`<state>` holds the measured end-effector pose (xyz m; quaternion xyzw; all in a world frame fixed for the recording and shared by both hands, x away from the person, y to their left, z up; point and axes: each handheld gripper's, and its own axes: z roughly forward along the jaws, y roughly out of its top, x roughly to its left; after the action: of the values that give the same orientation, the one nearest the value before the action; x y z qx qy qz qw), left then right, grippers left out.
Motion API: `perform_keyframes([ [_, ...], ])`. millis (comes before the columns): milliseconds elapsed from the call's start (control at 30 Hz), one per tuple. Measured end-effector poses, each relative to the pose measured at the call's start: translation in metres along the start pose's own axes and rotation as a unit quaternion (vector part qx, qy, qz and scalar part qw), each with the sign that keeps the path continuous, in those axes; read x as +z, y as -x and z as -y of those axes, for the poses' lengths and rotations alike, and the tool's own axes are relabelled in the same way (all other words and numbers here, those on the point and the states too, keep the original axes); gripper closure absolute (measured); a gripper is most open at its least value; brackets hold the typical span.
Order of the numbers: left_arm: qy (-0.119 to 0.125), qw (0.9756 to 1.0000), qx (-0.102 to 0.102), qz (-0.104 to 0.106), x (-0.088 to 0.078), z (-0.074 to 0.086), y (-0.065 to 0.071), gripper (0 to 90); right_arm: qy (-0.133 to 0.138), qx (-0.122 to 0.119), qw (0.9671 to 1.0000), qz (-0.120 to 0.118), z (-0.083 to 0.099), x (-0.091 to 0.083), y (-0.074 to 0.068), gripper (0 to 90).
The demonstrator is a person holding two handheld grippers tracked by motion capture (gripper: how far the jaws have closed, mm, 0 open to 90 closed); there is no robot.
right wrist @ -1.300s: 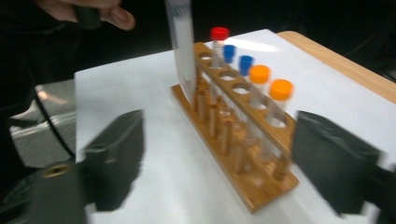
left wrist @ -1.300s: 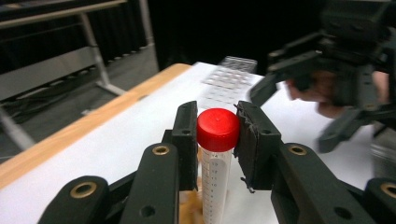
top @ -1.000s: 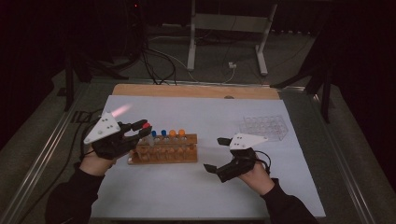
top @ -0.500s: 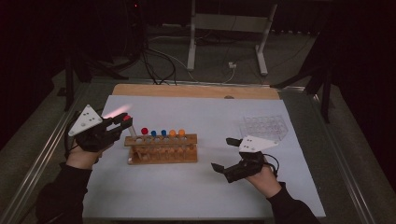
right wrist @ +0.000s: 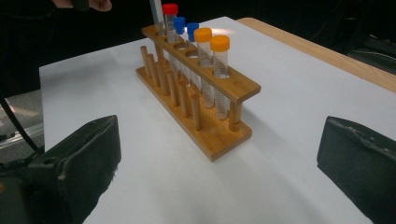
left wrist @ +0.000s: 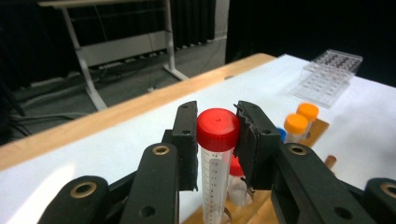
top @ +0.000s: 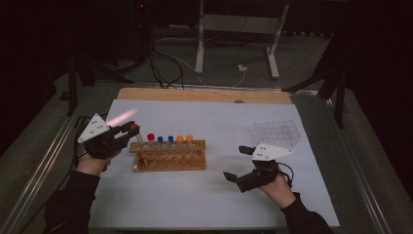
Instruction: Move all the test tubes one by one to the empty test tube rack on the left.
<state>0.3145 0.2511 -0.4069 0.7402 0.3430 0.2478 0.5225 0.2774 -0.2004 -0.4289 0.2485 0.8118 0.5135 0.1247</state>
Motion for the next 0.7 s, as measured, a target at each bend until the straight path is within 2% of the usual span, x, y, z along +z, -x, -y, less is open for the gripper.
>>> perform_keyframes([
  [267, -0.031, 0.9994, 0.01, 0.012, 0.016, 0.017, 0.007, 71.5, 0.002, 0.004, 1.0, -0.001, 0.001, -0.002, 0.001, 0.0],
  [700, -0.035, 0.9993, -0.008, 0.014, 0.024, 0.036, 0.005, 71.4, 0.004, 0.011, 0.9999, -0.001, 0.002, -0.006, 0.003, 0.0],
])
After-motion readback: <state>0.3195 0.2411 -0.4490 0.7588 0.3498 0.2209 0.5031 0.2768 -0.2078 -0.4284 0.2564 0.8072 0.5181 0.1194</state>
